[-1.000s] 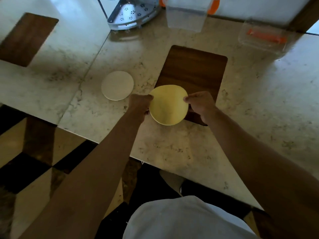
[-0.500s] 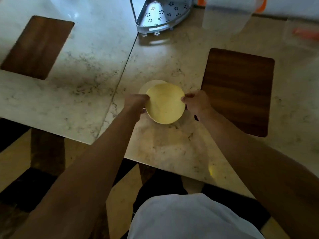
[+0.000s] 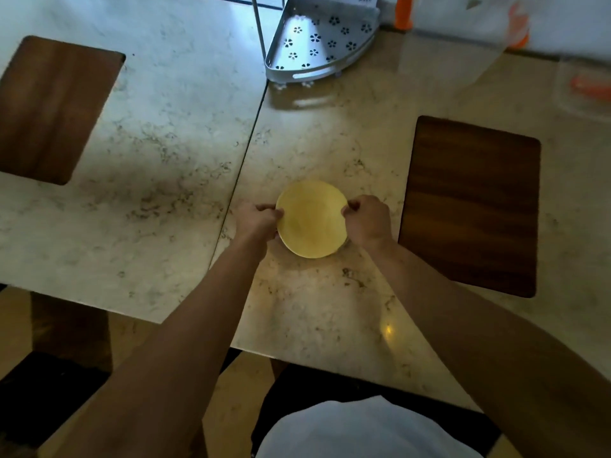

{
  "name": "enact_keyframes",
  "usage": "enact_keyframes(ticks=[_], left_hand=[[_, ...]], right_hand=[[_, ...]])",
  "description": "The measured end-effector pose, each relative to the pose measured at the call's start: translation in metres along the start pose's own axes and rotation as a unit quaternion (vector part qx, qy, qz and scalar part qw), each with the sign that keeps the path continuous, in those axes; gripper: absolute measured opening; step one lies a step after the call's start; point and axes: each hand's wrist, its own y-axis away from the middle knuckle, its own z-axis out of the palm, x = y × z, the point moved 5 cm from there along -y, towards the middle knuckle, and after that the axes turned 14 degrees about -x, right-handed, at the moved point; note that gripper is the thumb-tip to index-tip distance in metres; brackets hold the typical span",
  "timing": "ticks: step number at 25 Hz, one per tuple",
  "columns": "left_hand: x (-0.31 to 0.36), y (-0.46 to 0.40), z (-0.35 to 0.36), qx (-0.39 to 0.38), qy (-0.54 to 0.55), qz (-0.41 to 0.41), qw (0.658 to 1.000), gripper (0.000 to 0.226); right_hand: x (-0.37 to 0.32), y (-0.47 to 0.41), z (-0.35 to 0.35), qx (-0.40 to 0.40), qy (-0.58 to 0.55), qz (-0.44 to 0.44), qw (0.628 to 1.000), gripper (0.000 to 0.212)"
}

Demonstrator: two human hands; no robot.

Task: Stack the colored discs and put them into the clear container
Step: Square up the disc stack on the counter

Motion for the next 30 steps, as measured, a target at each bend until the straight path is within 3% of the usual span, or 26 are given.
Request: enact_keyframes(ticks=[5,8,11,15,22,30], left_hand=[[-0.001,-0.010,0.003,-0.001,-0.015,-0.014,1.000,0.018],[0.005,-0.010,0.002,0.005,-0.133,0.039,0.990,0.015],[0.016,-0.006,0.005,0.012,-0.279,0.100,0.955,0.009],[0.023,-0.006,0.012,0.025,-0.387,0.108,0.915,0.015],[0.022,-0.007,0.009,0.040,-0.394,0.075,0.915,0.020],[0.019,-0.002,0.012,0.071,-0.376,0.052,0.922,0.024]], right_hand=[[0.000,-0.013,0.001,0.009,0.070,0.008,0.997,0.024],[0.003,-0.017,0.001,0.003,0.082,0.016,0.997,0.024],[0.002,-0.018,0.000,0.008,0.081,0.023,0.996,0.024],[0.001,-0.017,-0.001,0.016,0.103,0.023,0.994,0.024],[0.001,-0.014,-0.004,0.011,0.071,0.004,0.997,0.019],[0.005,-0.013,-0.004,0.006,0.036,0.055,0.998,0.022]])
